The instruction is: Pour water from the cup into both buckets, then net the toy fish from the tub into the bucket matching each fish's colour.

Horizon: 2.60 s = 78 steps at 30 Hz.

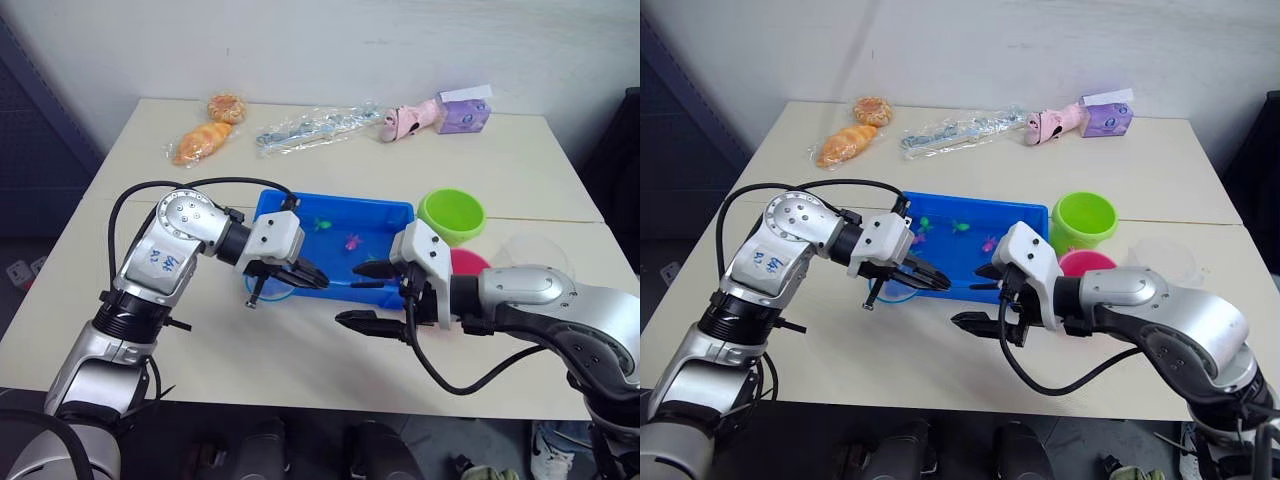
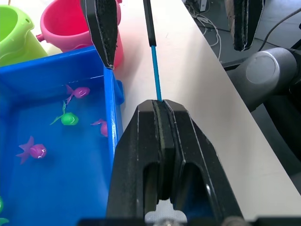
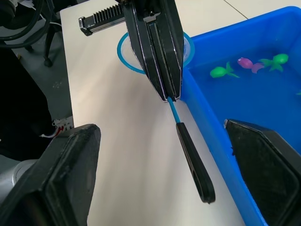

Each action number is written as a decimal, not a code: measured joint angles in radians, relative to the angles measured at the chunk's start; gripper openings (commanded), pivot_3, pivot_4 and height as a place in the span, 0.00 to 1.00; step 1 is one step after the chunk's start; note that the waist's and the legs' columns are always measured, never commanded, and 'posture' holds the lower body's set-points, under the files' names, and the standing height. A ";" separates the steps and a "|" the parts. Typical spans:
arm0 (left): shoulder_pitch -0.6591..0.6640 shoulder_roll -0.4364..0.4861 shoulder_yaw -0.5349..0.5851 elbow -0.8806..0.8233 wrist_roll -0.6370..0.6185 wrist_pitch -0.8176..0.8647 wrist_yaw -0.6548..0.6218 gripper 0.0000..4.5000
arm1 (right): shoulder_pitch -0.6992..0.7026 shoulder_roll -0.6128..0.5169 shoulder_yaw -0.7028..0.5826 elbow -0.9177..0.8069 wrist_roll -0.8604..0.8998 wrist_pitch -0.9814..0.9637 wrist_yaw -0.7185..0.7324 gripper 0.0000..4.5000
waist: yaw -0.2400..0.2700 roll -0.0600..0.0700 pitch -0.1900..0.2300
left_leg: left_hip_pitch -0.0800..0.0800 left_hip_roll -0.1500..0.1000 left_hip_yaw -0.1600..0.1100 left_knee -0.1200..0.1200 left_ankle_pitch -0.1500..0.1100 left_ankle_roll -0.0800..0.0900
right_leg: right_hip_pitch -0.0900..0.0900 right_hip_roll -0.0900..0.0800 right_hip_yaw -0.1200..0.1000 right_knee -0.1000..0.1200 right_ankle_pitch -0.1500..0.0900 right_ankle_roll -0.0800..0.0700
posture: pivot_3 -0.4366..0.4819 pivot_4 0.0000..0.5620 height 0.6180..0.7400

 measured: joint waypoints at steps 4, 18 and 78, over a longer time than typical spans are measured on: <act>0.000 -0.002 -0.008 -0.003 0.005 0.010 0.001 0.00 | -0.021 0.006 0.000 0.015 0.000 0.015 0.006 0.27 | 0.003 0.000 0.000 | 0.000 0.000 0.000 0.000 0.000 0.000 | 0.000 0.000 0.000 0.000 0.000 0.000 | 0.48 0.27 1.00; 0.002 -0.019 0.049 -0.035 -0.086 0.069 0.001 0.62 | -0.040 0.008 0.000 0.025 -0.002 0.024 0.015 0.00 | 0.005 0.000 0.000 | 0.000 0.000 0.000 0.000 0.000 0.000 | 0.000 0.000 0.000 0.000 0.000 0.000 | 0.48 0.27 1.00; 0.344 -0.001 0.364 0.121 -0.230 0.007 0.131 0.99 | -0.038 0.074 -0.360 0.045 -0.264 0.506 0.002 0.00 | -0.017 0.002 0.001 | 0.001 -0.001 0.000 -0.001 0.001 -0.001 | -0.002 -0.001 0.001 0.003 0.000 0.000 | 0.48 0.27 1.00</act>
